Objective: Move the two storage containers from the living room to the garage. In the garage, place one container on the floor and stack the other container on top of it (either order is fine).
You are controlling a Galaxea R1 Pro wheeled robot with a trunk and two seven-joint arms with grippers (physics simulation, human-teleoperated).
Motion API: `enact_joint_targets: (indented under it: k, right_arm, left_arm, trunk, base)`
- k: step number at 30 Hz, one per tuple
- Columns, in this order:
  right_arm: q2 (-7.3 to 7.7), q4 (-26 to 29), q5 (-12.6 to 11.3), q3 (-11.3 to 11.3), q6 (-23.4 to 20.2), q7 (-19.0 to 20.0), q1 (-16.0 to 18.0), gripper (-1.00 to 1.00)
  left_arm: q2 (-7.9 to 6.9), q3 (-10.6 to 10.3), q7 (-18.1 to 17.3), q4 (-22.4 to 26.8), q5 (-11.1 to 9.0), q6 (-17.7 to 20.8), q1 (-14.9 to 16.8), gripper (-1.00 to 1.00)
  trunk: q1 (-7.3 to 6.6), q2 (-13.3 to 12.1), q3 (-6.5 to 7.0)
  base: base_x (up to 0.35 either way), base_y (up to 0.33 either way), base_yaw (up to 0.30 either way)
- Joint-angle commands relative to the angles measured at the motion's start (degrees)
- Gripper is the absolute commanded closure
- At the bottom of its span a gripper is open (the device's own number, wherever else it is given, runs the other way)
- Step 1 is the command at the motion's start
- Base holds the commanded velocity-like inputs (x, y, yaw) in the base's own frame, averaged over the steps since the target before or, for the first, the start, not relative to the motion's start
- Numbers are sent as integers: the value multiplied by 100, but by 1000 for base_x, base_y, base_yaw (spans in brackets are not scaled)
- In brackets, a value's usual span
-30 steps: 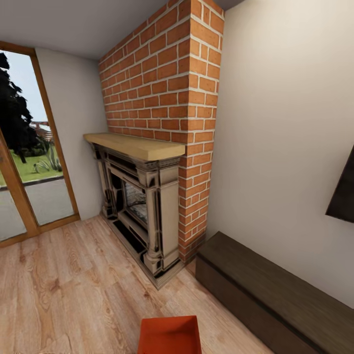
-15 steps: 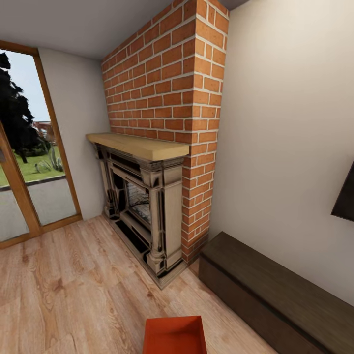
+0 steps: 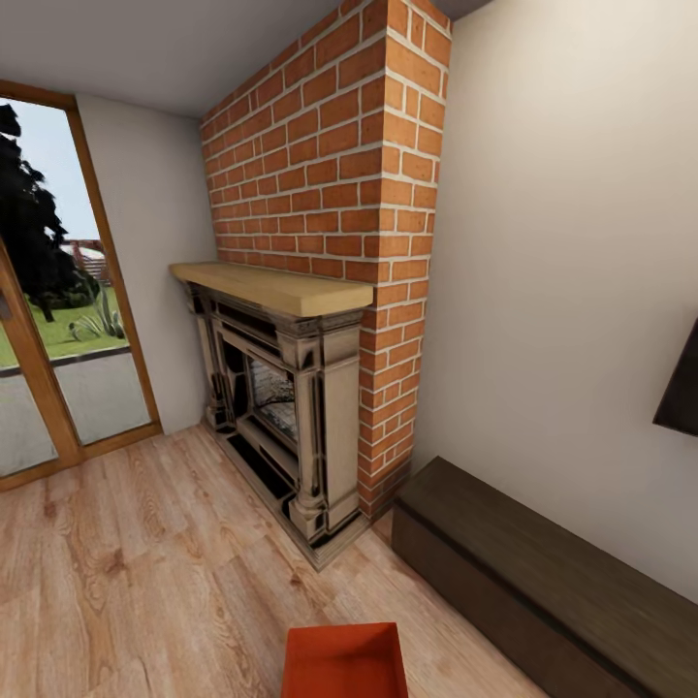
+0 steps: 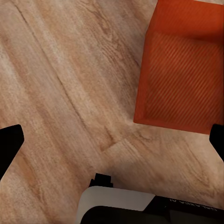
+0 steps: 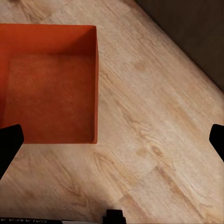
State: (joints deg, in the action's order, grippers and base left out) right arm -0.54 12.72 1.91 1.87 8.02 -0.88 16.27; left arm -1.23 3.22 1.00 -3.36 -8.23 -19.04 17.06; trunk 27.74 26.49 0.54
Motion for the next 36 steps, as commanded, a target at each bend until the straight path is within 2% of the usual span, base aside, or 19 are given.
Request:
enact_joint_targets:
  k: [1, 15, 36]
  right_arm:
    - [3, -7, 20, 16, 16, -9, 3, -100]
    - [7, -7, 28, 19, 17, -11, 2, -100]
    - [6, -7, 29, 22, 15, -9, 4, -100]
  left_arm:
    - [0, 29, -3, -25, -4, -39, 8, -100]
    - [0, 29, -3, -25, -4, -37, 8, -100]
    - [8, 29, -3, -25, -7, -38, 8, -100]
  trunk:
    - [2, 4, -2]
    - [2, 4, -2]
    - [2, 4, -2]
  base:
    - [0, 7, 0]
    - [0, 47, 0]
    - [35, -42, 0]
